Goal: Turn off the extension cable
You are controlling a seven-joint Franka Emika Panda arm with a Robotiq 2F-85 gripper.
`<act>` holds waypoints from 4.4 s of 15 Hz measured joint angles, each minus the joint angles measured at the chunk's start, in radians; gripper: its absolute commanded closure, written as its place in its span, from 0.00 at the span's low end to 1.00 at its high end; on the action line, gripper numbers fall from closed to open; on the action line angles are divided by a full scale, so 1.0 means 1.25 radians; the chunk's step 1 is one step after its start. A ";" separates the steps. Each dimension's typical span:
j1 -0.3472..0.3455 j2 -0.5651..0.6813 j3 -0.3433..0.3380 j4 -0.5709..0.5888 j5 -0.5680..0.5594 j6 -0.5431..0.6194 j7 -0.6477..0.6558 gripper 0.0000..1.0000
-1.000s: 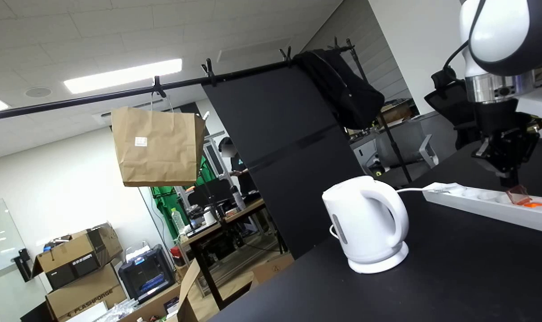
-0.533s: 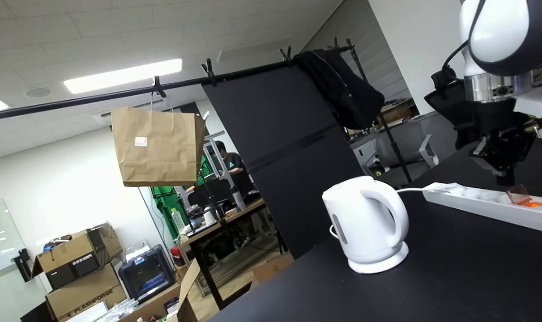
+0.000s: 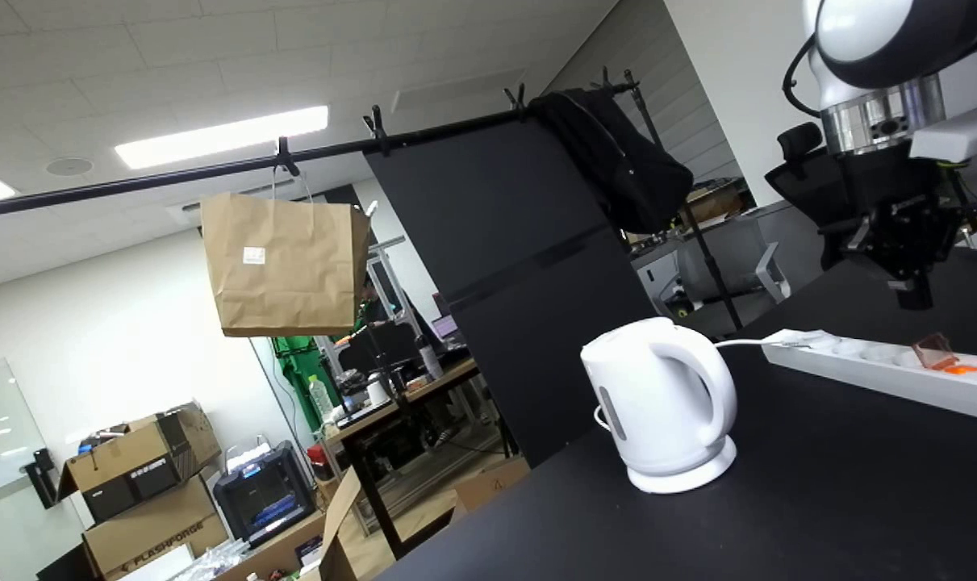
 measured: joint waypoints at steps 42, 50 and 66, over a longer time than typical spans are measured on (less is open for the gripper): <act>-0.137 0.104 0.159 -0.004 0.148 0.076 -0.162 1.00; -0.140 0.106 0.160 -0.004 0.117 0.080 -0.166 1.00; 0.213 0.097 -0.140 -0.071 -0.111 0.223 -0.001 1.00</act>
